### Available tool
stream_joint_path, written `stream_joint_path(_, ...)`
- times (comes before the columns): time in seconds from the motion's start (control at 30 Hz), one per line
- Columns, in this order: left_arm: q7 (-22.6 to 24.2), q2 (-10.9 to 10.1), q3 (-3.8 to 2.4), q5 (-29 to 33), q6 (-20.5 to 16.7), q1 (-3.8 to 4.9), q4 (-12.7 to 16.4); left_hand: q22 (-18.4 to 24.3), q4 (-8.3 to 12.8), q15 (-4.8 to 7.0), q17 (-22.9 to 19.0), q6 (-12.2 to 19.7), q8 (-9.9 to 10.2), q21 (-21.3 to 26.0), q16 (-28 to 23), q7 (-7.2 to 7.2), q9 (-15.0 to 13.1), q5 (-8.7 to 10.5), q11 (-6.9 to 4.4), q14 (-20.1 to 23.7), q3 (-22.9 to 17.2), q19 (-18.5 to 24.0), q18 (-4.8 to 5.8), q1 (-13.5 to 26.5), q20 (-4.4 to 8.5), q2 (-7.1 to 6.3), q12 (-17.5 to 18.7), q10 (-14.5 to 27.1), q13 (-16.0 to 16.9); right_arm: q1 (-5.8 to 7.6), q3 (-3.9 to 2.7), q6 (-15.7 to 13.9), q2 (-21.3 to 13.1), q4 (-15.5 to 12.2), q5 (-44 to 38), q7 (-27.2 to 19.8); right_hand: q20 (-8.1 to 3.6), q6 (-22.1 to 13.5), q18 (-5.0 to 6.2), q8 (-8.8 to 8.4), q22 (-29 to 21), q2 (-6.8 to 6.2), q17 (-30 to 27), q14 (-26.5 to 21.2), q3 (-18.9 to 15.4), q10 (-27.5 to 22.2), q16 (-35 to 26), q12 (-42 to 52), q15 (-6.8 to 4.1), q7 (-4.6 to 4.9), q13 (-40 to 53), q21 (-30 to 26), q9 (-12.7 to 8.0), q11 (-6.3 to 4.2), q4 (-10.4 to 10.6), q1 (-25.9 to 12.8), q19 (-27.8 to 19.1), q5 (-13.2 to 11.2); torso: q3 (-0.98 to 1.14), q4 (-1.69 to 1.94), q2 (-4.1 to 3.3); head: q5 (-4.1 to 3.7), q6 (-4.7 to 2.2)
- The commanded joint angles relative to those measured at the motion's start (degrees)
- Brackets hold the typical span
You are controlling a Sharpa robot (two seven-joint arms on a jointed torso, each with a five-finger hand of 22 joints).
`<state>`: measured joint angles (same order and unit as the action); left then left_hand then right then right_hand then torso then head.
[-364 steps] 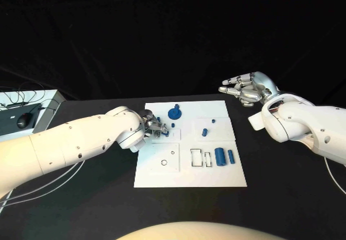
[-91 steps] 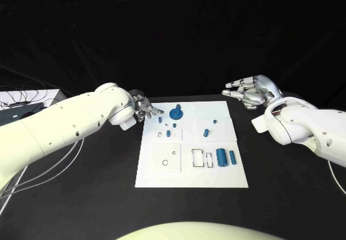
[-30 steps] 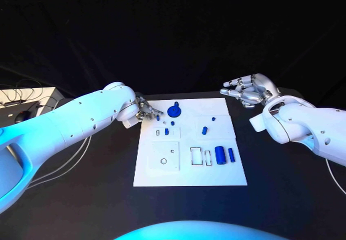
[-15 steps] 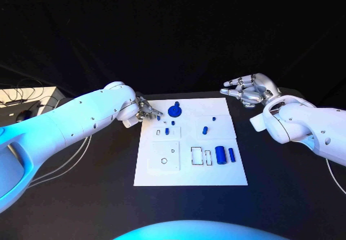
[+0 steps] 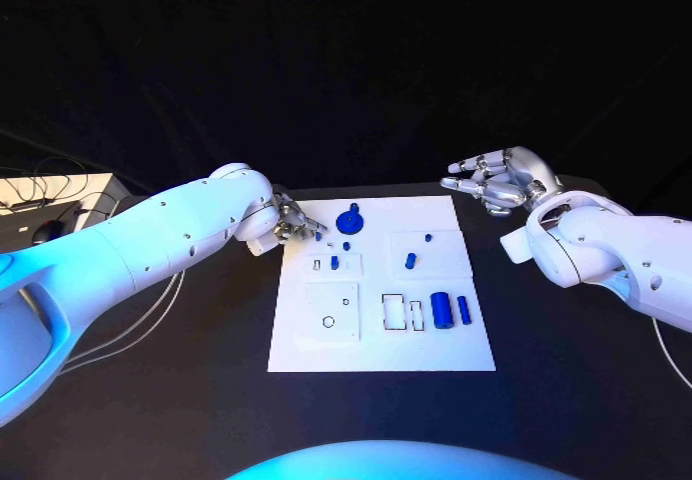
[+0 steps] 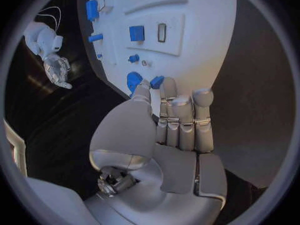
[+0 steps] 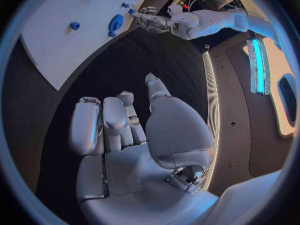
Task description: Assemble the parts on the task board
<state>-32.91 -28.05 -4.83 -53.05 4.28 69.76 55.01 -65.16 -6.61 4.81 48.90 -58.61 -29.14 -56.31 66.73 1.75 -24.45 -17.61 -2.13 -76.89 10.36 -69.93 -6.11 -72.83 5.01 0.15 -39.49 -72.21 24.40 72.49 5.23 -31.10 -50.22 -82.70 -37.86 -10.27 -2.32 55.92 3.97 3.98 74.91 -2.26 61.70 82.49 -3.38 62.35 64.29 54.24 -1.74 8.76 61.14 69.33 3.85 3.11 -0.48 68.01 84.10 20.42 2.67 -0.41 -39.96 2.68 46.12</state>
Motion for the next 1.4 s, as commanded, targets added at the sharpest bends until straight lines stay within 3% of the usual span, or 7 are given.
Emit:
stream_joint_path(0.03,0.9,0.2,0.01,0.8,1.2,0.06,0.0,-0.1,0.4,0.13,0.1,-0.4,0.2,-0.2,0.3,-0.02,0.1,-0.23,-0.09,-0.4,-0.1,-0.2,0.47,0.1,0.25,0.5,0.2,-0.3,0.1,0.0,-0.03,0.0,0.0,0.0,-0.4,-0.6,-0.13,0.1,0.61,0.18,10.2,0.24,0.1,0.1,-0.1,-0.1,0.0,-0.3,0.01,0.35,-0.1,0.0,0.1,-0.29,-0.4,-0.4,4.6,0.2,0.01,0.04,-0.04,0.02,0.04)
stream_joint_path(0.27,1.1,0.2,0.02,1.0,1.5,0.06,0.1,-0.3,0.7,0.14,0.2,-0.6,1.3,-0.2,0.3,0.0,0.7,-0.38,-0.1,-0.3,-0.7,-0.1,0.53,-0.6,0.26,1.49,0.4,-0.3,0.1,0.0,-0.03,0.0,0.1,0.0,-0.4,-0.6,-0.13,0.1,0.61,0.18,10.2,0.24,0.1,0.1,-0.1,-0.1,0.0,-0.3,0.01,0.35,-0.1,0.0,0.1,-0.29,-0.4,-0.4,4.6,0.2,0.0,0.04,-0.01,0.07,0.05)
stream_joint_path(0.57,1.2,0.1,0.03,1.2,2.2,0.05,0.1,-0.4,0.2,0.1,0.3,-2.1,5.6,0.1,0.3,0.17,3.1,-0.54,-0.05,-0.1,-8.8,0.1,0.57,-2.2,0.26,1.39,1.1,-0.1,0.1,0.0,-0.03,-0.1,0.1,0.1,-0.4,-0.6,-0.13,0.1,0.61,0.18,10.2,0.24,0.1,0.1,-0.1,-0.1,0.0,-0.3,0.01,0.35,-0.1,0.0,0.1,-0.29,-0.4,-0.4,4.6,0.2,0.0,-0.01,-0.02,0.04,-0.01)
stream_joint_path(0.77,1.2,0.0,0.03,1.3,2.4,0.05,0.2,-0.7,0.3,0.09,0.4,-2.7,7.3,0.3,0.3,0.24,3.2,-0.52,-0.01,0.0,-18.2,0.1,0.52,-0.8,0.22,-1.38,1.7,-0.2,0.1,0.0,-0.03,-0.1,0.1,0.2,-0.4,-0.6,-0.13,0.1,0.61,0.18,10.2,0.24,0.1,0.1,-0.1,-0.1,0.0,-0.3,0.01,0.35,-0.1,0.0,0.1,-0.29,-0.4,-0.4,4.6,0.2,-0.03,0.05,-0.03,0.01,-0.05)
stream_joint_path(1.0,1.2,-0.3,0.03,1.3,2.5,0.05,0.4,-1.0,3.6,0.11,0.5,-2.2,7.1,0.3,0.3,0.36,1.8,-0.46,0.05,0.0,-33.2,0.1,0.46,2.7,0.22,-5.06,2.3,-0.4,-0.1,0.0,-0.03,-0.1,0.1,0.2,-0.4,-0.6,-0.13,0.1,0.61,0.18,10.2,0.24,0.1,0.1,-0.1,-0.1,0.0,-0.3,0.01,0.35,-0.1,0.0,0.1,-0.29,-0.4,-0.4,4.6,0.2,-0.04,0.02,-0.06,0.04,0.03)
stream_joint_path(1.1,1.2,-0.4,0.03,1.4,2.5,0.05,0.5,-1.2,6.1,0.08,0.5,-1.8,6.7,0.3,0.4,0.5,0.8,-0.38,0.01,0.0,-38.4,0.1,0.41,4.7,0.19,-5.81,2.5,-0.5,-0.1,0.0,-0.03,-0.1,0.1,0.2,-0.4,-0.6,-0.13,0.1,0.61,0.18,10.2,0.24,0.1,0.1,-0.1,-0.1,0.0,-0.3,0.01,0.35,-0.1,0.0,0.1,-0.29,-0.4,-0.4,4.6,0.2,-0.03,0.02,-0.05,0.05,0.04)
stream_joint_path(1.4,1.6,-0.6,0.03,2.6,1.4,0.05,0.8,-1.9,10.5,0.23,1.6,-1.6,5.4,-0.3,1.0,0.7,-1.7,-1.0,-0.2,-0.6,-45.2,-0.4,0.5,6.6,0.49,-6.69,3.1,-1.5,-0.4,0.0,-0.03,0.0,0.2,0.2,-0.4,-0.6,-0.13,0.1,0.61,0.18,10.2,0.24,0.1,0.1,-0.1,-0.1,0.0,-0.3,0.01,0.35,-0.1,0.0,0.1,-0.29,-0.4,-0.4,4.6,0.2,-0.01,0.06,-0.05,0.16,-0.02)
